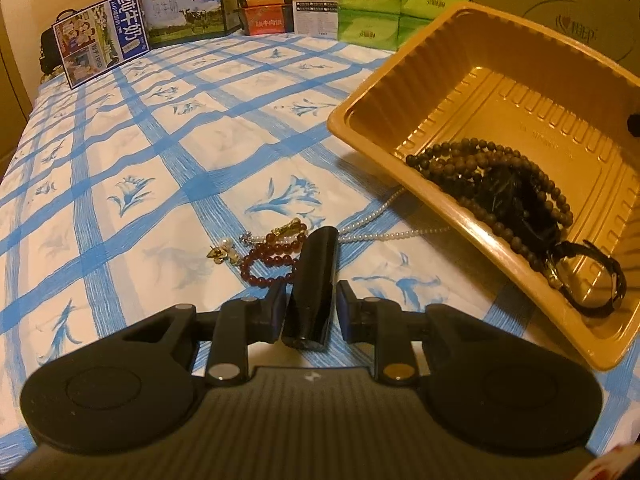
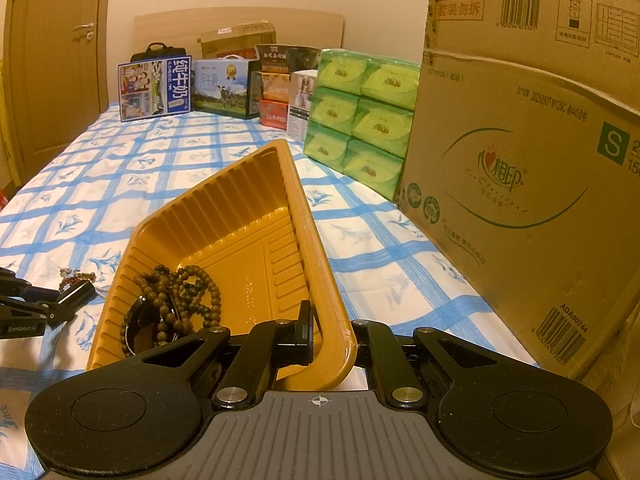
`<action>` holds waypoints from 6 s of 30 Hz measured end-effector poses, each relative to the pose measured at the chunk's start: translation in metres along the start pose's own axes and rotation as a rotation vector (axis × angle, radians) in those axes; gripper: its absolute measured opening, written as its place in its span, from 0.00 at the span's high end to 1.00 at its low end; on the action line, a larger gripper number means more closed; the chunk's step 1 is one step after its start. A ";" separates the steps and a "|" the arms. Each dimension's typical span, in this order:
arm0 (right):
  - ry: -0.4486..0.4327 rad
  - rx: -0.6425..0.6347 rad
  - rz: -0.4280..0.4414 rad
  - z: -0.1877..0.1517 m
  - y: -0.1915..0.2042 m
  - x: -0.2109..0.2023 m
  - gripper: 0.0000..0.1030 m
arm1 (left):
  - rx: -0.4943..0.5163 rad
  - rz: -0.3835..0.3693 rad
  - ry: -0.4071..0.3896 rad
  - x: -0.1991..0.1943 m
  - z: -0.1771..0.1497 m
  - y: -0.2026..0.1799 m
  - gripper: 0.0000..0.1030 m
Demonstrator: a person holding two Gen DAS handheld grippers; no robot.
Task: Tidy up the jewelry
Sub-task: 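Grasp the black cylindrical case with the left gripper and place it in the tray, then pinch the pearl necklace with the left gripper and pull it from the pile, then lift the pearl necklace with the left gripper and lower it into the tray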
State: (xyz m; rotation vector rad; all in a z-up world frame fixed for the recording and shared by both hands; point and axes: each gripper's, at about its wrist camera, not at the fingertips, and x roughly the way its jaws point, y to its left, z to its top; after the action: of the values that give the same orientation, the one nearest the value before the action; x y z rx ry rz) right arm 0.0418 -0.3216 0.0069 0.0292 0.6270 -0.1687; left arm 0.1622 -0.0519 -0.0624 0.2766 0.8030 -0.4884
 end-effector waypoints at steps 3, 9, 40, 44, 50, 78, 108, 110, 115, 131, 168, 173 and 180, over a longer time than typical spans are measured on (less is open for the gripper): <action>0.000 0.000 0.000 0.001 0.000 0.000 0.93 | -0.008 0.004 0.000 0.001 0.000 0.001 0.76; 0.000 -0.001 0.000 0.001 0.001 0.000 0.93 | 0.011 0.001 0.010 -0.001 -0.001 -0.004 0.80; -0.015 0.049 -0.047 -0.001 -0.026 -0.008 0.94 | 0.018 -0.026 -0.042 -0.032 0.011 -0.014 0.81; -0.019 0.040 -0.050 -0.002 -0.026 -0.009 0.94 | 0.019 -0.057 -0.064 -0.038 0.023 -0.023 0.81; -0.027 0.006 -0.061 -0.005 -0.021 -0.009 0.94 | 0.037 -0.130 -0.110 -0.046 0.048 -0.052 0.81; -0.069 0.007 -0.017 -0.003 -0.020 -0.011 0.94 | 0.029 -0.133 -0.110 -0.042 0.047 -0.065 0.75; -0.085 0.139 -0.039 -0.042 -0.051 -0.008 0.94 | 0.167 0.007 -0.049 0.012 0.037 -0.041 0.75; -0.089 0.143 -0.038 -0.045 -0.051 -0.009 0.94 | 0.167 0.004 -0.044 0.018 0.042 -0.037 0.75; -0.098 0.148 -0.044 -0.050 -0.053 -0.010 0.94 | 0.235 -0.031 -0.020 0.036 0.050 -0.041 0.75; -0.127 0.138 -0.056 -0.060 -0.048 -0.011 0.94 | 0.296 -0.014 0.042 0.054 0.052 -0.042 1.00; -0.155 0.081 -0.052 -0.053 -0.049 0.000 0.93 | 0.296 0.070 0.036 0.046 0.040 -0.013 1.00; -0.132 0.110 -0.049 -0.052 -0.051 0.001 0.93 | 0.232 0.089 0.043 0.028 0.029 0.013 1.00; -0.123 0.112 -0.042 -0.044 -0.051 0.004 0.92 | 0.178 0.031 -0.005 0.003 0.022 0.016 1.00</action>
State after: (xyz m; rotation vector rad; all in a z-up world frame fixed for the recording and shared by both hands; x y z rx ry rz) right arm 0.0113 -0.3686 -0.0299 0.1132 0.4956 -0.2449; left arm 0.1854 -0.0485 -0.0490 0.4518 0.7507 -0.5324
